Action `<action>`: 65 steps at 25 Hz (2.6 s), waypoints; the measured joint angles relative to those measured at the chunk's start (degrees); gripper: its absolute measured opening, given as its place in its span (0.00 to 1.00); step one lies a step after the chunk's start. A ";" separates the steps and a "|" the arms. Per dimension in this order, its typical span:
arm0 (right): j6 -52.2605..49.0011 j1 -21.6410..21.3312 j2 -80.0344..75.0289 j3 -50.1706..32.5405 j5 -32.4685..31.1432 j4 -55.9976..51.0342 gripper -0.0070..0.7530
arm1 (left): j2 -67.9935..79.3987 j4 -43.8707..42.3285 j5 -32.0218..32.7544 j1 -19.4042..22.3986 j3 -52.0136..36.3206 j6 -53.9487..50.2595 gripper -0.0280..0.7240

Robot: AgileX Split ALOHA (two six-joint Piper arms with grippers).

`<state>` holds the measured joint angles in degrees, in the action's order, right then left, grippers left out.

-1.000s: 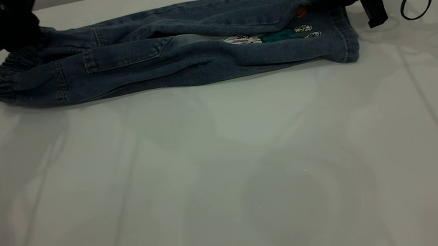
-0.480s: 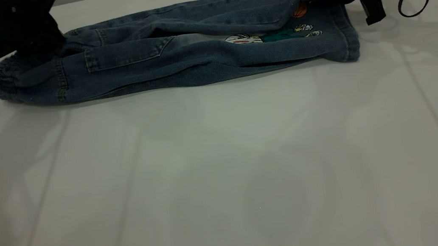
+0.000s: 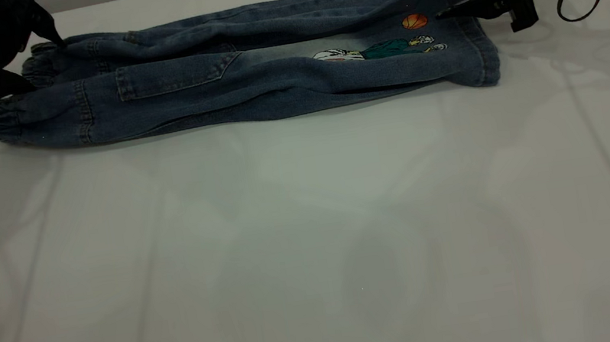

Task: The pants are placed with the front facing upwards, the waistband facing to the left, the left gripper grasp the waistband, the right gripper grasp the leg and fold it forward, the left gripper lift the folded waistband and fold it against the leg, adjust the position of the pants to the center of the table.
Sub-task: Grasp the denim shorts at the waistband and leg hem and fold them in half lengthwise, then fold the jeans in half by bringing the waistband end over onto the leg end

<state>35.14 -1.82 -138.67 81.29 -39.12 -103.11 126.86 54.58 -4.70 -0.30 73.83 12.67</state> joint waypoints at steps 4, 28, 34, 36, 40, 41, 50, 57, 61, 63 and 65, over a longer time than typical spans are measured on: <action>4.54 0.00 0.00 1.47 -3.91 0.00 0.64 | -1.26 -2.74 3.21 0.00 0.30 7.33 0.72; 10.91 0.00 0.00 3.89 -14.77 4.99 0.65 | -0.12 -4.90 7.33 0.00 2.13 19.72 0.65; 10.91 0.00 0.00 3.89 -15.73 5.62 0.65 | -2.37 -4.10 17.76 2.02 2.13 19.67 0.65; 11.03 0.00 0.00 3.89 -15.73 5.87 0.65 | -4.00 -4.60 22.82 4.01 2.19 19.67 0.65; 11.17 0.00 0.00 3.89 -15.73 6.14 0.65 | -7.32 -7.01 32.52 9.53 2.42 19.26 0.65; 11.17 0.00 0.00 3.89 -15.73 6.21 0.65 | -7.90 -7.85 34.43 11.04 2.49 18.61 0.65; 11.54 0.00 0.00 3.89 -15.73 6.26 0.65 | -5.07 -14.99 42.22 17.61 2.60 13.99 0.76; 11.54 0.00 0.00 3.89 -15.75 6.28 0.65 | -0.48 -13.84 38.95 17.03 2.60 13.64 0.81; 11.66 0.00 0.00 3.89 -15.75 6.28 0.65 | 1.24 -9.69 37.00 16.97 2.60 15.25 0.81; 11.66 0.00 0.00 3.89 -15.75 6.28 0.65 | 1.53 -7.28 37.05 16.91 2.60 17.61 0.82; 11.66 0.09 0.00 3.89 -15.75 6.28 0.65 | 1.60 -4.91 38.15 16.81 2.60 19.24 0.82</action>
<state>46.80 -1.73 -138.67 85.18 -54.87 -96.83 128.46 49.67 33.46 16.52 76.43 31.91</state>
